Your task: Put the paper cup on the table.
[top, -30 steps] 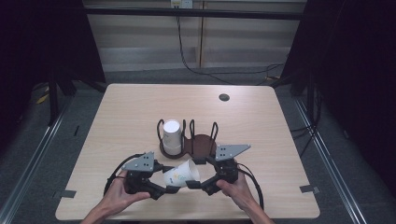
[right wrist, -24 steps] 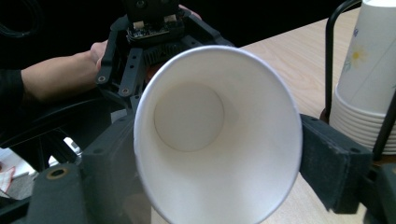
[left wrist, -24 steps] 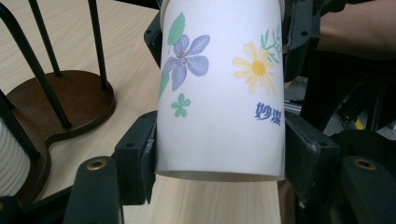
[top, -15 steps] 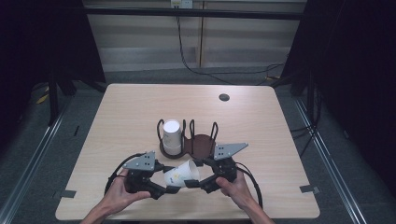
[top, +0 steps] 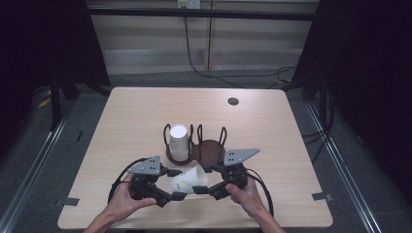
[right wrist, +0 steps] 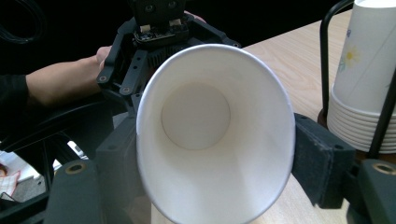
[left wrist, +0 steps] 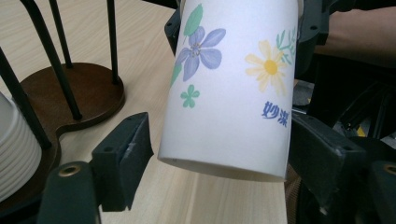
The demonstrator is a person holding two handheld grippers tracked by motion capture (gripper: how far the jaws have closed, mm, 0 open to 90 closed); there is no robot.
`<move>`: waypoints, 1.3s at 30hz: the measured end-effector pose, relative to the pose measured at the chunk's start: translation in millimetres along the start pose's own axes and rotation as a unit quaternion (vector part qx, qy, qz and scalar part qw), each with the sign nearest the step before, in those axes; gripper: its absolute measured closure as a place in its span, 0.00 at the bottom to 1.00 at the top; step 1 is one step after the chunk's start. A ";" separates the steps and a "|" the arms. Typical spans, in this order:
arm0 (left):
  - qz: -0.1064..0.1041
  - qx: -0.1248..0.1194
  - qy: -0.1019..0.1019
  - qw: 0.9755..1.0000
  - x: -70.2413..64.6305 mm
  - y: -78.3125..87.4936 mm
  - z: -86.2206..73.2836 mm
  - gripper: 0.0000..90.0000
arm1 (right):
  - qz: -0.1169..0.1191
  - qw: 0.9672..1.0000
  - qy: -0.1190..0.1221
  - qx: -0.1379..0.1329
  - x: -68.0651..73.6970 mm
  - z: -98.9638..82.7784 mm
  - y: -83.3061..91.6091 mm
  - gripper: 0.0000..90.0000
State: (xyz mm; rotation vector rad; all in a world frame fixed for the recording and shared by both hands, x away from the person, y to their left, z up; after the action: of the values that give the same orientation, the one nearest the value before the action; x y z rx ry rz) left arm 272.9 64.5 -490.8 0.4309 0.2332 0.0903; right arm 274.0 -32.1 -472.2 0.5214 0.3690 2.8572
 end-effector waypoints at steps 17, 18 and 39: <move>0.040 0.020 0.021 0.999 15.7 12.1 -11.7 0.18 | -0.045 0.999 -0.008 0.013 -11.5 -0.7 9.0 0.29; 0.041 0.022 0.023 0.999 15.3 12.9 -13.5 0.18 | -0.049 0.999 -0.010 0.014 -13.2 -0.7 9.8 0.29; 0.069 0.037 0.051 0.996 23.2 28.3 -34.3 0.20 | -0.078 0.996 -0.023 0.036 -24.4 -4.9 21.8 0.29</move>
State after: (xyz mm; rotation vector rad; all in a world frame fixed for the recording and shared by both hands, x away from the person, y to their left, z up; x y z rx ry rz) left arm 286.0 107.1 -513.8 0.5162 0.3082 0.2407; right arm 290.9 -59.9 -478.2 0.5449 0.4838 2.6865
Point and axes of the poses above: each handheld gripper's, and its own axes: y roughly backward along the jaws, z roughly out of its top, x roughly to its left, the point moved 10 cm from there along -y, roughly forward along the jaws, and after that the axes turned 1 degree about -x, right-handed, at the moved point
